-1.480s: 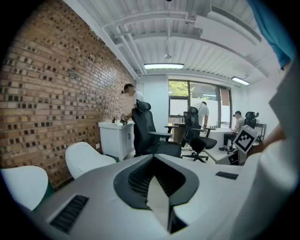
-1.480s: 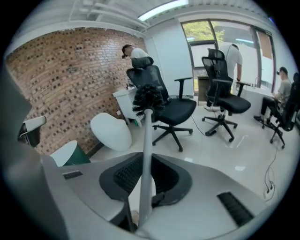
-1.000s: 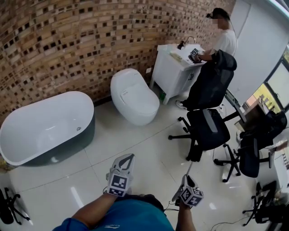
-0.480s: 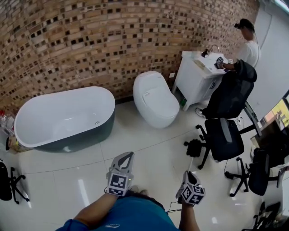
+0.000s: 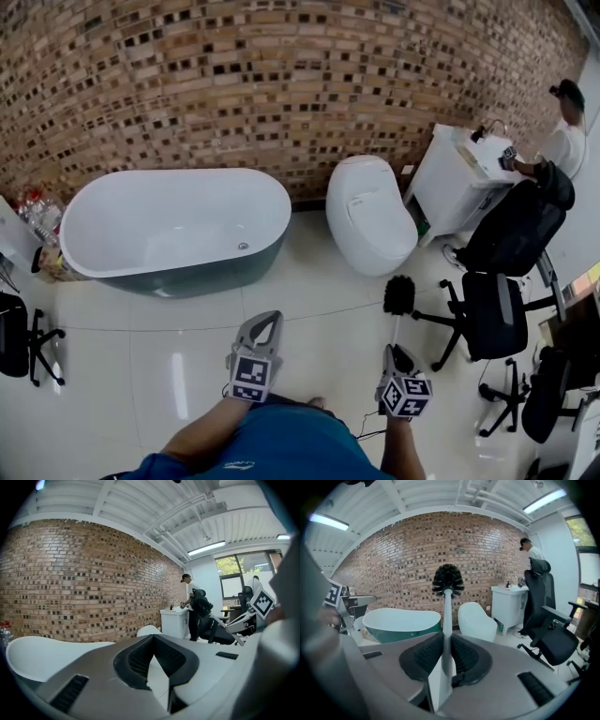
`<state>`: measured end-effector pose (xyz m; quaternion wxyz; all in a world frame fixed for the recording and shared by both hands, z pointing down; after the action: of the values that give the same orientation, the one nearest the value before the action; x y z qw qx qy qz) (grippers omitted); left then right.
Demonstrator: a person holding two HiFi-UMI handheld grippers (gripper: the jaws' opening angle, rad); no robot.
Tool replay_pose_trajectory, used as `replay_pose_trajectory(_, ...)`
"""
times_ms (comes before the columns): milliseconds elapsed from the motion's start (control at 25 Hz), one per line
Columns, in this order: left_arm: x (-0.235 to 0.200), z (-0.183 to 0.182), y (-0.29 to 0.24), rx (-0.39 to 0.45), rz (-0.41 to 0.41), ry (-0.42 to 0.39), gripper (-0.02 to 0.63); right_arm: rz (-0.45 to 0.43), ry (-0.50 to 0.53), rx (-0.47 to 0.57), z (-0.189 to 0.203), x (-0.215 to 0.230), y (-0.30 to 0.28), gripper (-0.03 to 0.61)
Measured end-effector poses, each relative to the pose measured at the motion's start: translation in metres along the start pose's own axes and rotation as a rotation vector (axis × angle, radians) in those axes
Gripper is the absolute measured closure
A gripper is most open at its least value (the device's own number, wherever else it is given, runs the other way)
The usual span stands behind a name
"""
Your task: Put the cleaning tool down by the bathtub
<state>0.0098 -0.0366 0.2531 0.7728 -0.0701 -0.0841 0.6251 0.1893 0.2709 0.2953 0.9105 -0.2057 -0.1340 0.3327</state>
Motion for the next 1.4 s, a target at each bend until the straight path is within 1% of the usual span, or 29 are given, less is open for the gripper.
replay_pose_trajectory(120, -0.062, 0.0, 0.019, 0.016, -0.075, 0.0, 0.614, -0.078, 0.084, 0.007, -0.025, -0.054, -0.037, 0.503)
replay_pose_trajectory(320, -0.166, 0.016, 0.065, 0.017, -0.23, 0.037, 0.614, -0.245, 0.235, 0.004, -0.056, -0.163, -0.105, 0.503)
replay_pose_trajectory(560, -0.246, 0.04, 0.14, 0.0, -0.441, 0.078, 0.614, -0.477, 0.387, -0.001, -0.077, -0.28, -0.173, 0.502)
replay_pose_trajectory(760, -0.29, 0.055, 0.186, -0.007, -0.616, 0.128, 0.614, -0.691, 0.534, -0.035, -0.087, -0.369, -0.218, 0.502)
replay_pose_trajectory(920, -0.316, 0.072, 0.203, -0.019, -0.748, 0.167, 0.613, -0.858, 0.699, -0.073, -0.083, -0.435, -0.259, 0.502)
replay_pose_trajectory(1000, -0.33, 0.08, 0.206, -0.032, -0.799, 0.188, 0.614, -0.923, 0.763, -0.102, -0.081, -0.463, -0.278, 0.502)
replay_pose_trajectory(1080, -0.342, 0.086, 0.209, -0.043, -0.843, 0.206, 0.613, -0.978, 0.82, -0.131, -0.079, -0.485, -0.294, 0.502)
replay_pose_trajectory(1200, -0.356, 0.095, 0.212, -0.049, -0.899, 0.213, 0.614, -1.044, 0.923, -0.159, -0.072, -0.518, -0.32, 0.502)
replay_pose_trajectory(1320, -0.372, 0.108, 0.218, -0.042, -0.932, 0.229, 0.614, -1.063, 1.031, -0.173, -0.061, -0.549, -0.344, 0.502)
replay_pose_trajectory(1400, -0.379, 0.128, 0.225, -0.039, -0.935, 0.233, 0.613, -1.068, 1.095, -0.17, -0.044, -0.567, -0.353, 0.502)
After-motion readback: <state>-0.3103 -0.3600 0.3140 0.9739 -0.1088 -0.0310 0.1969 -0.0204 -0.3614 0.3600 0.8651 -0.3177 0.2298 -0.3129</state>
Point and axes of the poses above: the fingertips, and each gripper's own axes: y backward along the fingers, x to its right, z out of its underside, the point moved 10 cm from there along y, backward along the fingers
